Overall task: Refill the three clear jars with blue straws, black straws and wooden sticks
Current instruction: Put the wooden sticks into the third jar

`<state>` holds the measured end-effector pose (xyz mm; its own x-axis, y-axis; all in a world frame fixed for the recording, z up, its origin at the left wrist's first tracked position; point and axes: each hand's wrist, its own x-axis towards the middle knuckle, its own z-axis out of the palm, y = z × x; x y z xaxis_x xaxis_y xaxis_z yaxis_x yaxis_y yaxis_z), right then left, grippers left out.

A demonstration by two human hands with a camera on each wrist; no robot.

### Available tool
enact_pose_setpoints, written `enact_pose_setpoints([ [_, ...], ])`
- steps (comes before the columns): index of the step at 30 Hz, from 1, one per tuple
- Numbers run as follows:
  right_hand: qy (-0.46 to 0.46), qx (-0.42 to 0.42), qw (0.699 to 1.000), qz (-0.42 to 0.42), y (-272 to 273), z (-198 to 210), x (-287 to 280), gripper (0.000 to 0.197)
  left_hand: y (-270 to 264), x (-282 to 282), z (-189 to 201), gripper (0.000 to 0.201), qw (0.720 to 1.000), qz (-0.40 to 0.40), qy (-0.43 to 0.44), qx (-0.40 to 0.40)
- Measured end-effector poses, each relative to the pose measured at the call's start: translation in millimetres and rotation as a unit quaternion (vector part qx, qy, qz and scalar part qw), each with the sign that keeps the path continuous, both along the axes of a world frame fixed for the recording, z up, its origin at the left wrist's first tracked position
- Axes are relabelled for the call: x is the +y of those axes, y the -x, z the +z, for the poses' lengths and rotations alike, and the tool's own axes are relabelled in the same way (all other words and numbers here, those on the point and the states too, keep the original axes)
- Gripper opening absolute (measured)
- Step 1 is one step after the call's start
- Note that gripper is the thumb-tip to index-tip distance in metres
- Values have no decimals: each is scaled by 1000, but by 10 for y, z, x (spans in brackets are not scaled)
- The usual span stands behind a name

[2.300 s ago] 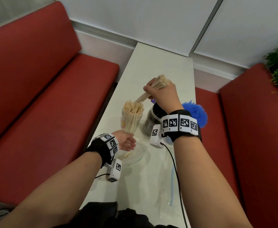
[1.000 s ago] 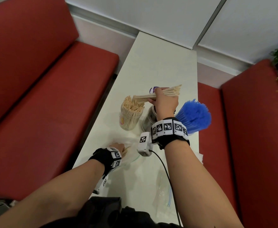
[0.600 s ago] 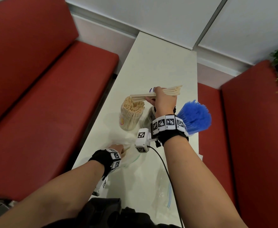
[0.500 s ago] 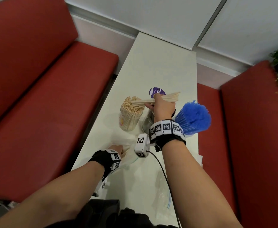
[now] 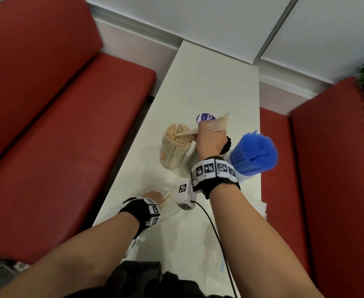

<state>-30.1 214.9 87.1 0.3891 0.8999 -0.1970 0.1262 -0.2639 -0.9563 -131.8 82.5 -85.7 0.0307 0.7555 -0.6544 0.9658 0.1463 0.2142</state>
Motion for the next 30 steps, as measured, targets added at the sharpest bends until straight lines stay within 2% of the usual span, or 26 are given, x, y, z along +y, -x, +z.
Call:
enact_pose_setpoints([
  [2,-21,-79,993,88,83,-66,-49,20,4,-10,-7,34,1000,2,7,0],
  [4,-35,-113,982,149,142,-134,-104,22,17,-7,-8,30,1000,0,14,-3],
  [8,-20,-152,971,186,154,-44,-54,26,36,-12,-23,27,1000,-3,30,-2],
  [12,-166,-145,960,174,228,176,19,6,49,-12,-45,27,999,-8,38,2],
  [15,-228,-128,942,211,291,209,39,14,58,-20,-71,26,999,-14,42,11],
  [19,-195,-210,911,296,348,64,38,20,33,-17,-69,27,998,-31,40,23],
  [24,-131,-391,846,339,409,101,178,37,60,-74,-129,36,997,-56,32,42],
  [25,-142,-397,844,332,412,129,200,38,65,-80,-149,39,997,-57,35,46],
  [27,-222,-373,844,314,424,187,193,38,79,-81,-176,42,996,-59,37,53],
  [28,-258,-377,833,311,439,189,183,37,79,-75,-179,41,996,-59,39,52],
  [30,-253,-457,783,337,457,121,150,36,76,-68,-180,40,996,-61,38,44],
])
